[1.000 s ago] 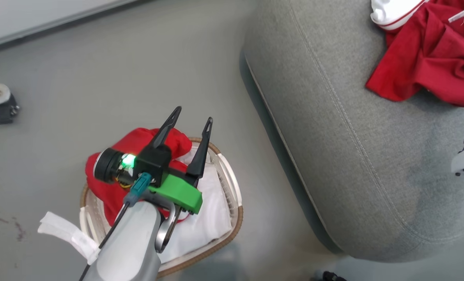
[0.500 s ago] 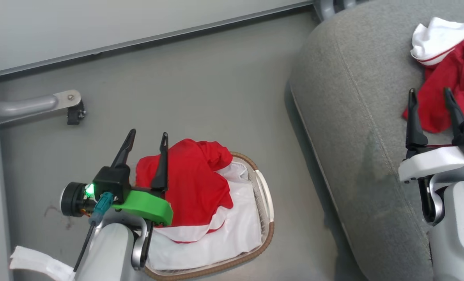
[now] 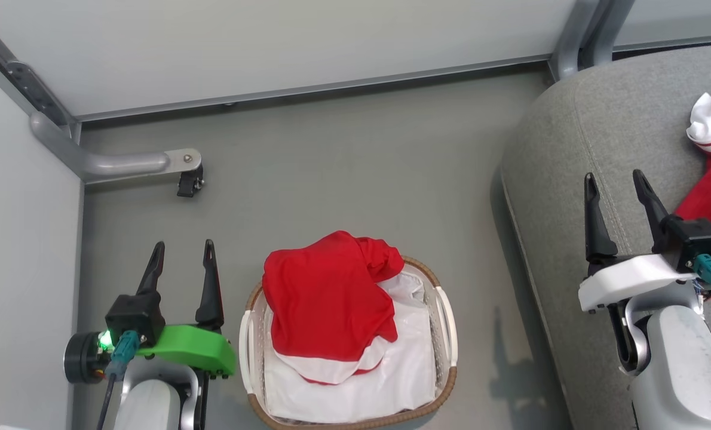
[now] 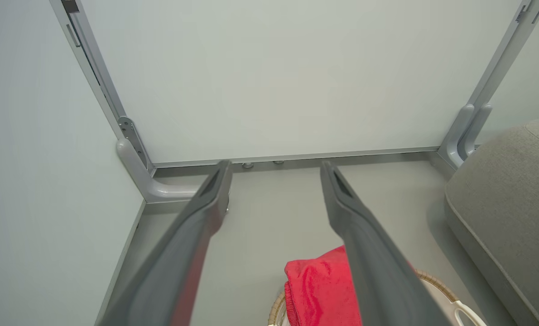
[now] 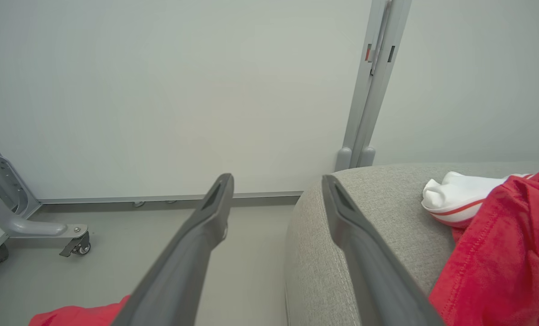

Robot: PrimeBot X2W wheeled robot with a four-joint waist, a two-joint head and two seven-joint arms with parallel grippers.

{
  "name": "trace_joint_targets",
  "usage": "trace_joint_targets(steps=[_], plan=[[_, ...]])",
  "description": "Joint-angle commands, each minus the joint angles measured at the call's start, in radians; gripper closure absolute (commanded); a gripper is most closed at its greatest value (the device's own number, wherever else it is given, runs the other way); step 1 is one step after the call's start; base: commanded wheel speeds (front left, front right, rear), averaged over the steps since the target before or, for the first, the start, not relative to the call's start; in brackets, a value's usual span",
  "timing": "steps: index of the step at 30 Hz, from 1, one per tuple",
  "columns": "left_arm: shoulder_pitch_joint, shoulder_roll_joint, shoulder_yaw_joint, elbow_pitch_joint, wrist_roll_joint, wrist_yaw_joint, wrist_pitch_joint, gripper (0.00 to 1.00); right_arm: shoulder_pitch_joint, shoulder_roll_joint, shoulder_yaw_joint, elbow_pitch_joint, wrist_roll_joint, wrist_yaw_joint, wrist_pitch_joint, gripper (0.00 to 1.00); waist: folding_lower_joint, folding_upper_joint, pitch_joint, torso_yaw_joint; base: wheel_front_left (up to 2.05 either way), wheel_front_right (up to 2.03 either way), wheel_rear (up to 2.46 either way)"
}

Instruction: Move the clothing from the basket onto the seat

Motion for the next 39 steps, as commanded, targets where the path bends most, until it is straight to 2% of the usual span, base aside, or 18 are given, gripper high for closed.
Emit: trace_joint_targets(steps=[1, 16, 23, 29, 39], plan=[[0.029, 0.001, 0.008, 0.0, -0.005, 0.005, 0.001, 0.0, 0.025, -0.001, 0.0, 0.005, -0.005, -0.001, 0.0, 0.0, 0.0001, 0.0, -0.03, 0.016, 0.0, 0.0, 0.0], [0.155, 0.001, -0.012, -0.001, -0.062, 0.01, 0.001, 0.0, 0.14, 0.003, 0.023, 0.043, -0.004, -0.001, 0.0, 0.0, 0.0001, 0.0, -0.146, 0.005, 0.0, 0.0, 0.0], [0.17, 0.001, -0.024, -0.007, -0.062, 0.015, 0.001, 0.0, 0.157, 0.003, 0.039, 0.049, 0.009, -0.001, 0.0, 0.0, 0.0001, 0.0, -0.158, 0.005, 0.0, 0.0, 0.0], [0.144, 0.001, -0.034, -0.003, -0.053, 0.005, 0.001, 0.0, 0.124, 0.003, 0.047, 0.037, 0.009, -0.001, 0.0, 0.0, 0.0001, 0.0, -0.121, 0.001, 0.0, 0.0, 0.0], [0.021, 0.001, -0.094, 0.073, -0.089, -0.022, 0.001, 0.0, 0.024, 0.003, 0.073, -0.018, 0.021, -0.001, 0.0, 0.0, 0.0001, 0.0, 0.037, -0.03, 0.0, 0.0, 0.0]])
